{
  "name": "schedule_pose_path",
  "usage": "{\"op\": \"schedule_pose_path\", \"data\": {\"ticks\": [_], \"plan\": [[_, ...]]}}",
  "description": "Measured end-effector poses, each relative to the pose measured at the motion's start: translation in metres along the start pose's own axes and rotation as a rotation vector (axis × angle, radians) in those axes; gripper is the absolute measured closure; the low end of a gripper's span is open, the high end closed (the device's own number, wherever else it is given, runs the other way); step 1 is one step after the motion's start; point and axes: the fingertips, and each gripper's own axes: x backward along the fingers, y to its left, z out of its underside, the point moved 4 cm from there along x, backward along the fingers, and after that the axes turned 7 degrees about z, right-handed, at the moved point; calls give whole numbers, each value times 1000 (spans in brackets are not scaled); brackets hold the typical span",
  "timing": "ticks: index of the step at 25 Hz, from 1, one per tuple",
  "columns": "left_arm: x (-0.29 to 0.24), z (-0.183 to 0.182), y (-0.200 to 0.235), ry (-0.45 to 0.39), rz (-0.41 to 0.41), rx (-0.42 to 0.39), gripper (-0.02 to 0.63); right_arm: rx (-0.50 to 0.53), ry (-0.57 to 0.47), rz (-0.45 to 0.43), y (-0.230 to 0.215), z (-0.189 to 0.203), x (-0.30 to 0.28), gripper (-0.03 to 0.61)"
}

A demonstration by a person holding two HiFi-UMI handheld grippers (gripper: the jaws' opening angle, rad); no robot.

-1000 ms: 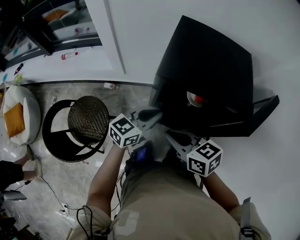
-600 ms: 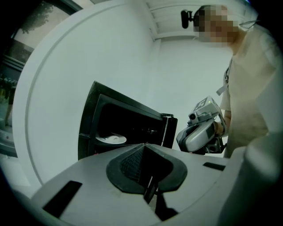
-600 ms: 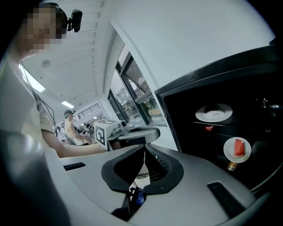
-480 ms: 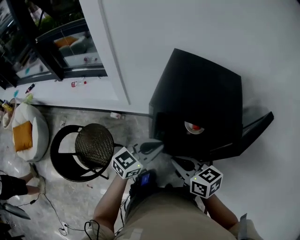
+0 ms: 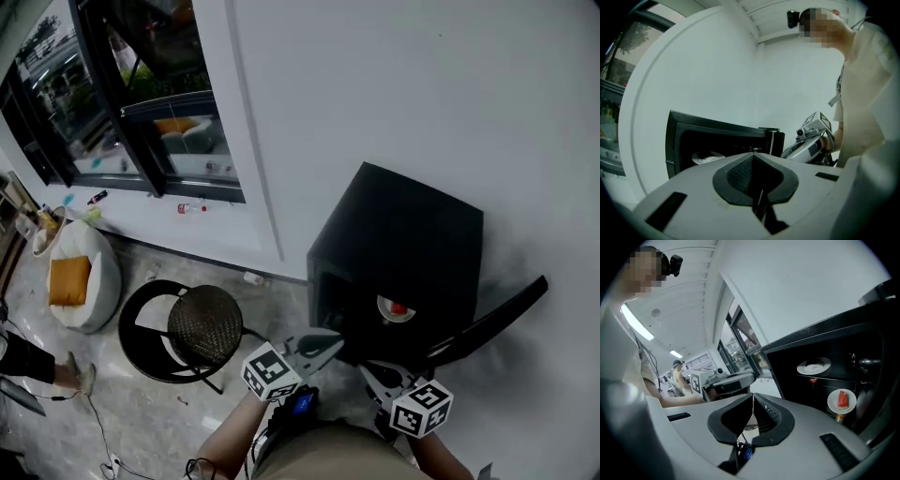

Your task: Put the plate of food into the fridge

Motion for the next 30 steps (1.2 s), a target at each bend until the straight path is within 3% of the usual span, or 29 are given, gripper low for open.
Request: {"op": "schedule_pose_path", "data": {"ticks": [19,30], "plan": [[0,-27,-60,-7,-117,-97,604,31,-83,-59,-1,0,44,554],[11,-19,-96,3,-195,-86,604,8,-68,-127,11,22,56,554]]}}
